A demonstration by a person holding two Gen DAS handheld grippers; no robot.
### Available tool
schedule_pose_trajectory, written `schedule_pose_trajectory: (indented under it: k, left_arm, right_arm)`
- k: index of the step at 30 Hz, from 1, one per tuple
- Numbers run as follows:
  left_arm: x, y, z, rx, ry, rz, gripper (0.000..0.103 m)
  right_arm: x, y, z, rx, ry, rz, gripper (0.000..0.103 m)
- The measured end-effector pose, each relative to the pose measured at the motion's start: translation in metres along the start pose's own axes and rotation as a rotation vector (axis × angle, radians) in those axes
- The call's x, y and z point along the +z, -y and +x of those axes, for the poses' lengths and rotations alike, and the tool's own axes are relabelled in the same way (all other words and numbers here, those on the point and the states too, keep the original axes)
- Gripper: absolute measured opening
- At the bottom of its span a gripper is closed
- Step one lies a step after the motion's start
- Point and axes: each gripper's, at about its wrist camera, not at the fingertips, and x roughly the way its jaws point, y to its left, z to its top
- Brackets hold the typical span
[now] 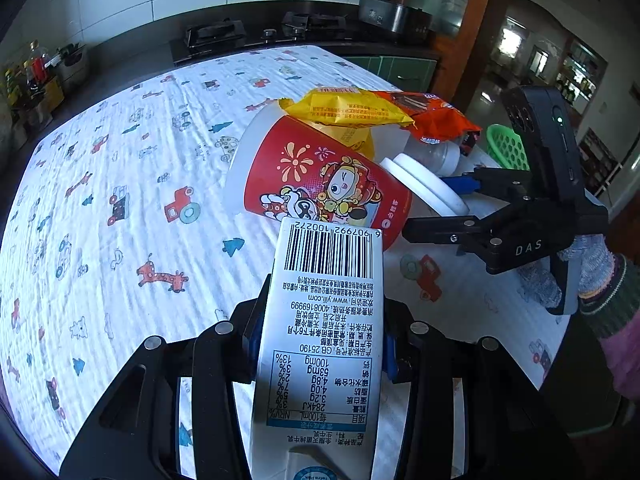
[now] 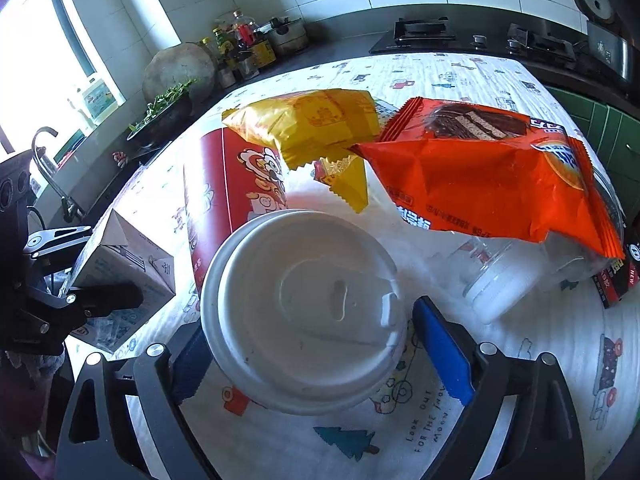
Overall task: Collect trash
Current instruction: 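Lift the white lid with the right gripper and the carton with the left gripper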
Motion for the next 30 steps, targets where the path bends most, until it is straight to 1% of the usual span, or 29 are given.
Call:
schedule_pose_trajectory:
  k: [3, 8, 11, 13, 20, 25, 30]
  left_arm:
    - [0.000, 0.000, 0.001, -0.002, -0.002, -0.005, 0.043]
    - [-0.001, 0.000, 0.001, -0.004, -0.003, -0.003, 0.043]
    - [-0.001, 0.001, 0.001, -0.004, 0.000, -0.003, 0.043]
    - [-0.001, 0.001, 0.001, -0.005, 0.001, 0.000, 0.043]
    - [0.001, 0.003, -0.003, -0.011, 0.013, -0.004, 0.043]
    - [0.005, 0.011, -0.009, -0.025, 0.030, 0.009, 0.043]
    - [0.011, 0.026, -0.013, -0.051, 0.048, 0.028, 0.043]
  right_arm:
    - [0.001, 0.000, 0.000, 0.014, -0.008, -0.007, 0.090]
    - [0.002, 0.005, -0.001, 0.071, -0.013, 0.017, 0.092]
    - [0.003, 0.006, -0.003, 0.079, -0.007, 0.030, 0.092]
    - [0.001, 0.004, -0.003, 0.068, -0.004, 0.018, 0.089]
    - [-0.005, -0.008, -0.010, 0.029, 0.022, -0.027, 0.088]
    - [-0.013, -0.014, -0.028, -0.001, 0.065, -0.035, 0.088]
    - [-0.024, -0.008, -0.058, -0.065, 0.121, -0.004, 0.088]
